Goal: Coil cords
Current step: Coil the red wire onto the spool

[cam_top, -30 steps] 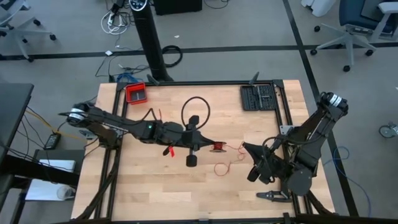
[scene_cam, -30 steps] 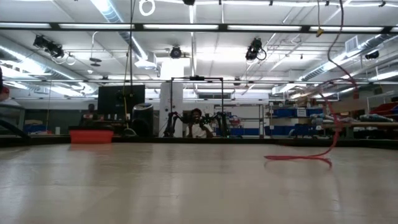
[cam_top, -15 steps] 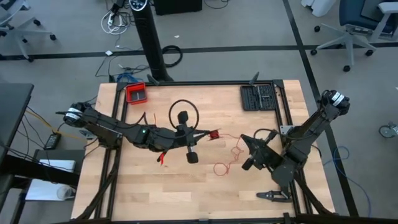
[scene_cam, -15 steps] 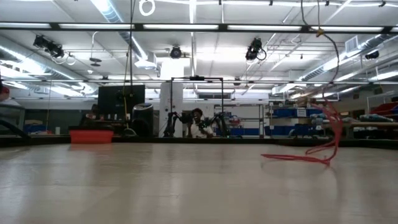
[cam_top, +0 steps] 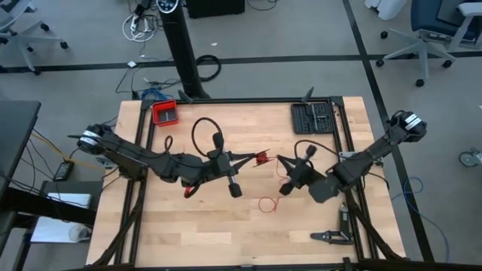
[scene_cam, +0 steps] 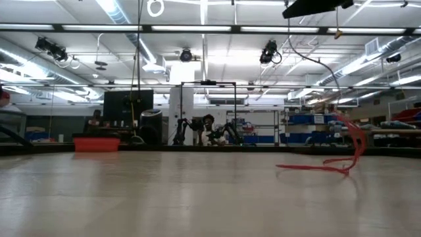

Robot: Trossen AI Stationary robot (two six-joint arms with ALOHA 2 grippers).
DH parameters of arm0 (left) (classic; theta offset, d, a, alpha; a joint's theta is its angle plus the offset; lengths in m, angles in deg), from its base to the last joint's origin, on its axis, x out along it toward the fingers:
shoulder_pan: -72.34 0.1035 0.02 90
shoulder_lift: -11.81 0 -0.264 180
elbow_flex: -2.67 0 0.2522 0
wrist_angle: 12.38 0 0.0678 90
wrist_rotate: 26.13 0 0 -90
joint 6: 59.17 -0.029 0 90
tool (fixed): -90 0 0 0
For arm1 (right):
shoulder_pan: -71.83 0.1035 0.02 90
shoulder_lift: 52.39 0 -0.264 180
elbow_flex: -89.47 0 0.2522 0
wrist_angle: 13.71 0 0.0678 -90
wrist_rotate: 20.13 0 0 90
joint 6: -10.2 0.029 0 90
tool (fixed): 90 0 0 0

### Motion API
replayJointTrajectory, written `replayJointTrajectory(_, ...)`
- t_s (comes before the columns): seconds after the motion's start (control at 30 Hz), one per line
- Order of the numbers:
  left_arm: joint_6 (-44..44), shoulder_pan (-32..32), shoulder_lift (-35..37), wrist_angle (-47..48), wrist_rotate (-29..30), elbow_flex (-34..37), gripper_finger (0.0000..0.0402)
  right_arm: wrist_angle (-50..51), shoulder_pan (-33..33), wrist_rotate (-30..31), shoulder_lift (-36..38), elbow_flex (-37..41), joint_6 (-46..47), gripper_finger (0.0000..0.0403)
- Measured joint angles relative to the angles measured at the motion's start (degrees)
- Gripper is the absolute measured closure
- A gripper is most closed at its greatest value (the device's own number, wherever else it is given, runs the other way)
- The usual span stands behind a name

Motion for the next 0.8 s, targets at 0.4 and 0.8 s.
replayJointTrajectory(0.4,1.17,2.56,-3.87,-8.47,5.34,-0.02,0.0400,-13.37,-3.77,-4.92,-2.31,0.07,-8.16,0.0403)
replayJointTrajectory(0.8,5.83,5.53,-6.44,-11.69,12.49,-0.02,0.0400,-23.41,-5.54,-6.78,-10.53,-3.59,-18.38,0.0403)
